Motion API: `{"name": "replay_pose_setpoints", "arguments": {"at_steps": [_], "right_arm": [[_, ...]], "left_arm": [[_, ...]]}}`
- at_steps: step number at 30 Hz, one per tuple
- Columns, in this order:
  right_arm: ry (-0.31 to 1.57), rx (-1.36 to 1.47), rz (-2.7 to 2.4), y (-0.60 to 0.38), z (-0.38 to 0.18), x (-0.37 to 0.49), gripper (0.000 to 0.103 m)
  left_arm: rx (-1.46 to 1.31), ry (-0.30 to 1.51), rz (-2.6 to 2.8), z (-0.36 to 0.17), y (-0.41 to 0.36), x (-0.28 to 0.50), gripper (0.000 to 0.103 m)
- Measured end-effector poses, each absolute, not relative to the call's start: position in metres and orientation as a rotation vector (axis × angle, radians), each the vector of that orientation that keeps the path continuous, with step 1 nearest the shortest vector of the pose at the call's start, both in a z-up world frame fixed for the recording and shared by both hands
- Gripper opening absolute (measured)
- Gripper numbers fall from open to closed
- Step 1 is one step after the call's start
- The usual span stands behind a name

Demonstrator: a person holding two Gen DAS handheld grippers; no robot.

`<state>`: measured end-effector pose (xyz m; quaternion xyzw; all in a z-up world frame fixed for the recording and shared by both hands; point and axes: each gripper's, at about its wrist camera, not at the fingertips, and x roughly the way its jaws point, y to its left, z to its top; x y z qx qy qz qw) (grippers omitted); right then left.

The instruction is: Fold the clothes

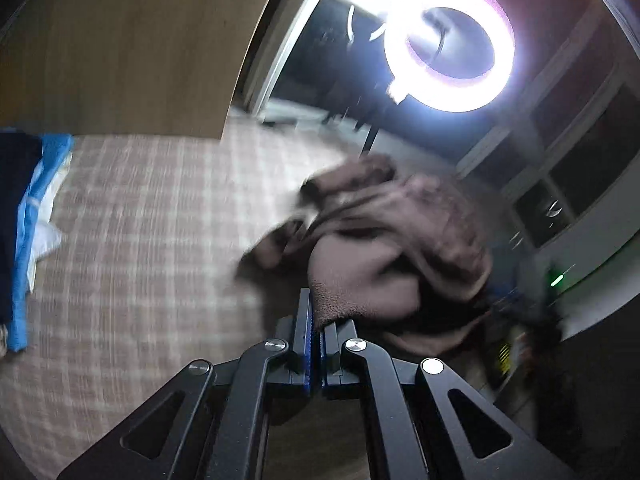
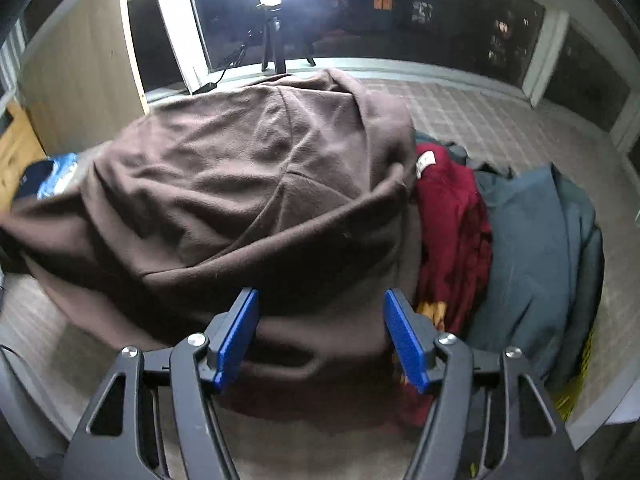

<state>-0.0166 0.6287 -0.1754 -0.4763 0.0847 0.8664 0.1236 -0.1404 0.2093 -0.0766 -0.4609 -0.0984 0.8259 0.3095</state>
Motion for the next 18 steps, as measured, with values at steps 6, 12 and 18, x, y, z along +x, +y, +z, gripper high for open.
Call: {"name": "replay_pose_setpoints", "arguments": {"at_steps": [6,12,18], "right_arm": [[0.503,-1.312,2.671,0.654,-0.168,-0.025,0.009],[0.509,-1.011,2.827,0.670,-0.059,-0.016,0.008],[0.243,-0.699,3.009,0.625,0.070,0.021,0.008]], "left_arm": [[-1.077,-0.153,2.225,-0.015,0.233,-0.148,0.002],[-0.924,-0.113,2.280,0.055,0.242,-0.160,0.001],[-0.719,-0.143,2.378,0.119,0.183,-0.127,0.002]]}}
